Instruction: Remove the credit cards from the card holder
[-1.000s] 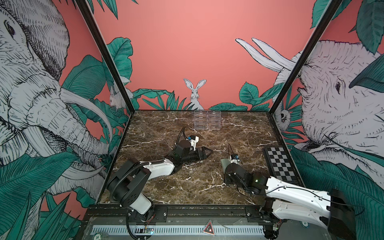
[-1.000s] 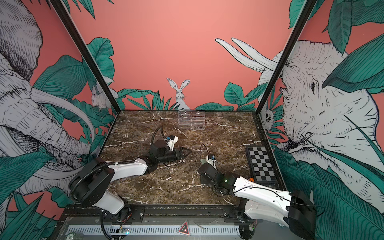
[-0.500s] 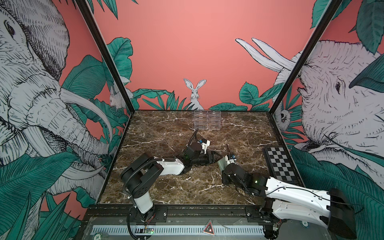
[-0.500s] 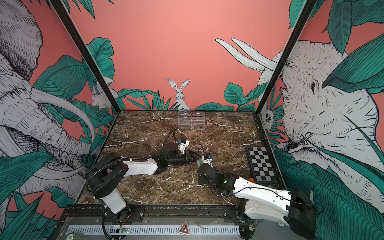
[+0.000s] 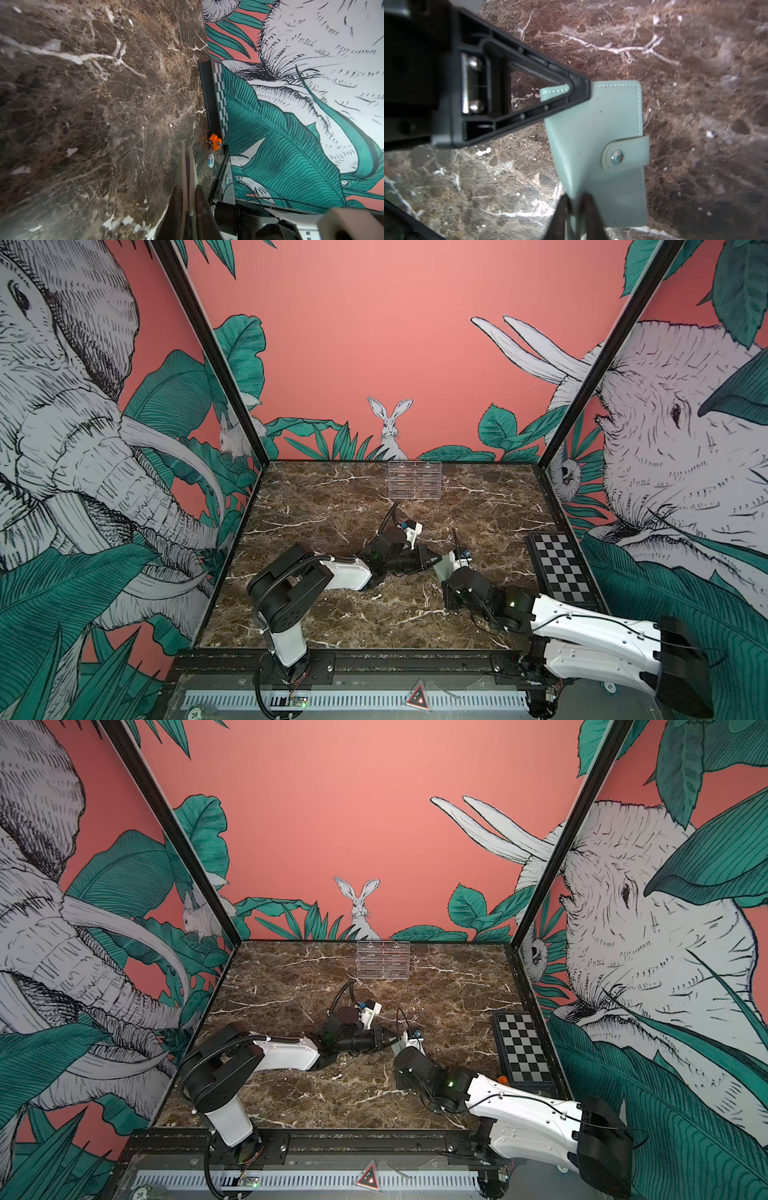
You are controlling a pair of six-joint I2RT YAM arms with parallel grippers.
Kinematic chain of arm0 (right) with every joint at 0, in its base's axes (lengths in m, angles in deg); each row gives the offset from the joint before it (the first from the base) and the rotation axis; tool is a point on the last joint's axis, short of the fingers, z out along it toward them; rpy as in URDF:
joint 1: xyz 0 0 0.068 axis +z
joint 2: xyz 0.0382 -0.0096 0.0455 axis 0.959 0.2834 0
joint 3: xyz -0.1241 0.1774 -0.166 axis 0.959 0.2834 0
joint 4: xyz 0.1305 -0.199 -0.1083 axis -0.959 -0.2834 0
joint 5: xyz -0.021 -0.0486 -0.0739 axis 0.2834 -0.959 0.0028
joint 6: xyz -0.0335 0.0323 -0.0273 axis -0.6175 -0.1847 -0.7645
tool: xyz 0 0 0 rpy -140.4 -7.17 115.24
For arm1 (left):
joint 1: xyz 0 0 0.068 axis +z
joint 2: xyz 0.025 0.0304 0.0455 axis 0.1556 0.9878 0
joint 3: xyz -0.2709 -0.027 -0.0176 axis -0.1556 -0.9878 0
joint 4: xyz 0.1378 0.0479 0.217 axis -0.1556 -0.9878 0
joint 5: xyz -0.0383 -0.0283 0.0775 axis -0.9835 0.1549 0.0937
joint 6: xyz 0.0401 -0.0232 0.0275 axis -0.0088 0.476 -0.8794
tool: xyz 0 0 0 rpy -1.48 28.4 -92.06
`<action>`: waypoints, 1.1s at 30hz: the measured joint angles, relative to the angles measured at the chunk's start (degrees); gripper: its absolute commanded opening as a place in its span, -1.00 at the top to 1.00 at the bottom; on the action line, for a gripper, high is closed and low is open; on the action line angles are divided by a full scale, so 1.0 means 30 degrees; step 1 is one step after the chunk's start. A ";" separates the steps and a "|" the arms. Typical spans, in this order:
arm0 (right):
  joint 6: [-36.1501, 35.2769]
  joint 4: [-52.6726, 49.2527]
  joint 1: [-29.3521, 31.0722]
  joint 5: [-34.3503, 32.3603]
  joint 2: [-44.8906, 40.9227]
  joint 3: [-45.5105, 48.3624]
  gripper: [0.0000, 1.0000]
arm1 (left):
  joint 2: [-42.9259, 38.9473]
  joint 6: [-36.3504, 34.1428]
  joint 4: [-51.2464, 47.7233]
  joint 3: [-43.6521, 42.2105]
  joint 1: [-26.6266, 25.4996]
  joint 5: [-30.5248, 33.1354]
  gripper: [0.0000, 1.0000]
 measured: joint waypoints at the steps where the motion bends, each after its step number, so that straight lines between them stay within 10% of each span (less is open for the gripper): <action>1: 0.0095 -0.0102 0.0000 -0.0146 -0.0153 0.0000 -0.47 | -0.0044 -0.0204 -0.0262 0.0007 -0.0007 -0.0007 1.00; 10: 0.1071 -0.2492 -0.1902 -0.0153 -0.2579 0.0015 -0.75 | -0.2018 -0.3512 -0.3177 0.0044 -0.0022 0.0313 1.00; 33: -0.0058 -0.0481 -0.3738 0.3716 0.0605 -0.0124 -0.25 | -0.2710 -0.5574 -0.4524 0.0073 -0.0138 0.0597 1.00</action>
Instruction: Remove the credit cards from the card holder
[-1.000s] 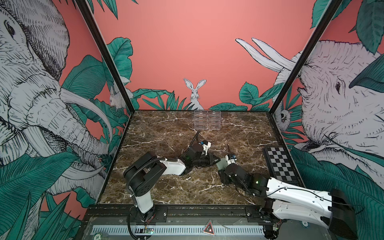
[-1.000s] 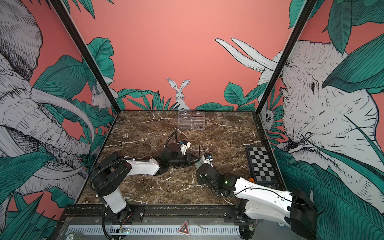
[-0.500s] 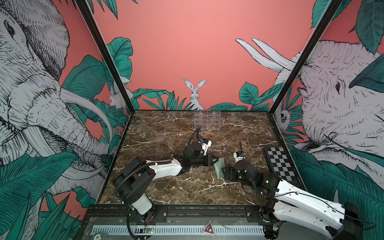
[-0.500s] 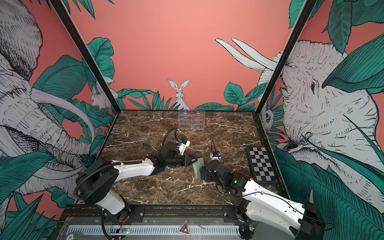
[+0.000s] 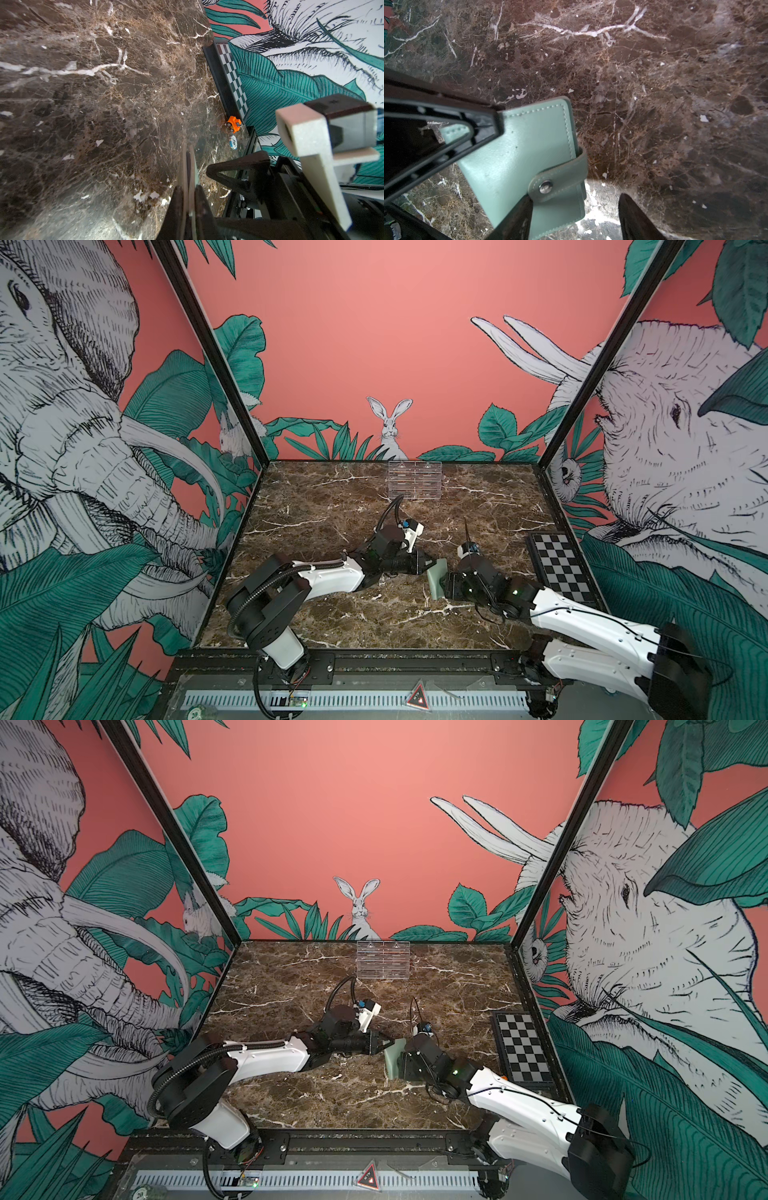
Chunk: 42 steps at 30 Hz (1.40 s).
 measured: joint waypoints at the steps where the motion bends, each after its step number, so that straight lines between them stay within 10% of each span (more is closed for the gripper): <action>1: -0.0058 0.0066 -0.0058 0.0066 0.0160 -0.0058 -0.22 | 0.0000 -0.0029 -0.0007 0.0000 0.0000 0.0036 1.00; 42: -0.2062 0.1392 -0.0561 0.0714 0.2732 -0.0918 0.73 | 0.0000 -0.0816 -0.0852 0.0015 0.0000 0.1049 1.00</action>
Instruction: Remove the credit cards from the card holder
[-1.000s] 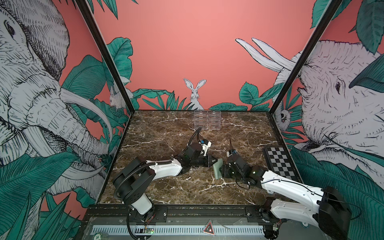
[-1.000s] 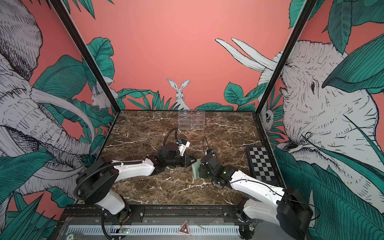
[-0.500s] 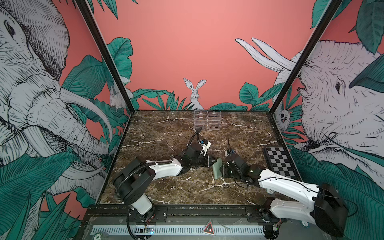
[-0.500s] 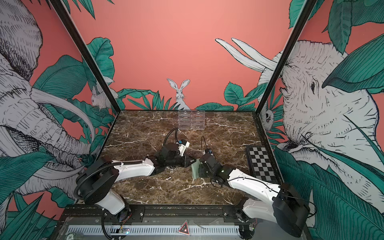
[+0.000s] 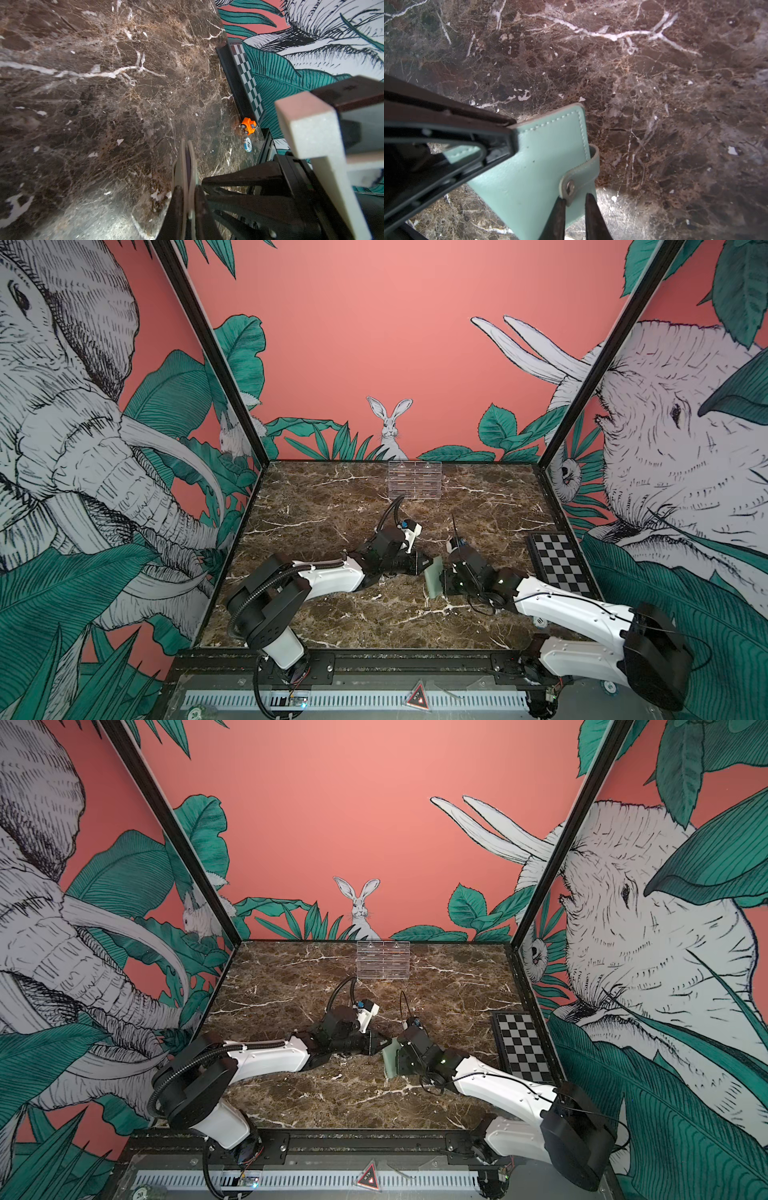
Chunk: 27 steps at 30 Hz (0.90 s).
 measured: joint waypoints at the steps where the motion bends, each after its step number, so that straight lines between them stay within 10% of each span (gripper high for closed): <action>1: -0.0073 0.0051 0.0000 0.0000 0.0044 0.0000 0.77 | 0.0000 -0.0007 -0.0007 0.0000 0.0000 0.0007 1.00; 27: -0.0321 0.0248 0.0000 0.0051 0.0248 0.0000 1.00 | -0.0262 -0.0576 -0.0860 -0.0036 -0.0007 0.0452 1.00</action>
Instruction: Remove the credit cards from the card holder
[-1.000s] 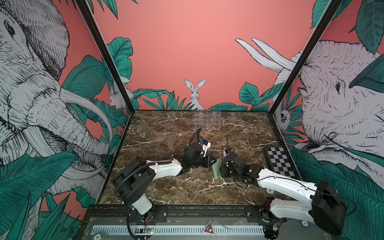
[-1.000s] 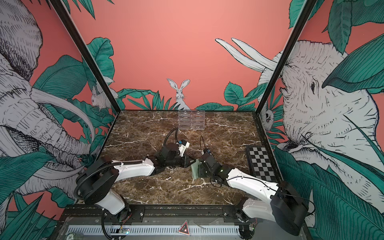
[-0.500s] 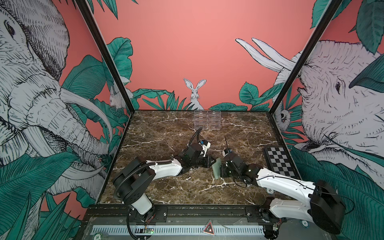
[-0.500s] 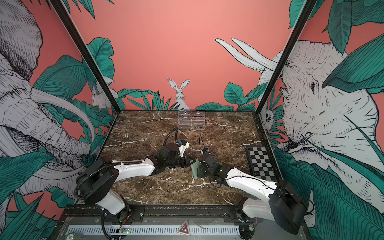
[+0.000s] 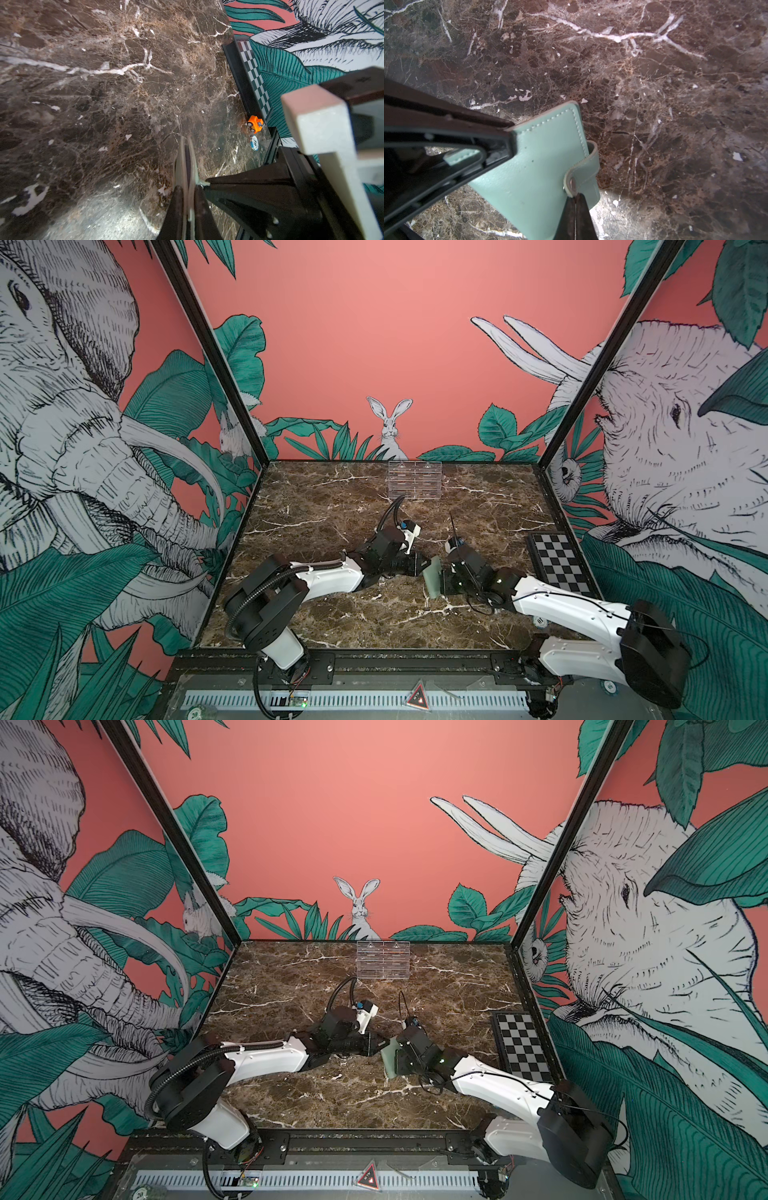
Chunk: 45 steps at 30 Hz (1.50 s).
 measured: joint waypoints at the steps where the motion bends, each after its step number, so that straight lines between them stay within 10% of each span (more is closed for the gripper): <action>1: 0.0007 0.0000 0.0000 0.0000 0.0007 0.0000 1.00 | 0.0000 -0.0015 -0.0036 0.0000 0.0000 0.0029 1.00; 29: 0.0153 -0.0561 -0.0612 -0.1435 0.0168 0.0568 1.00 | 0.0000 -0.0583 -0.1260 0.0000 -0.0109 -0.0248 0.98; 45: 0.0233 -0.0488 -0.0612 -0.1282 -0.0306 0.0896 1.00 | -0.0007 -0.0787 -0.1712 0.0015 -0.0124 0.0627 -0.36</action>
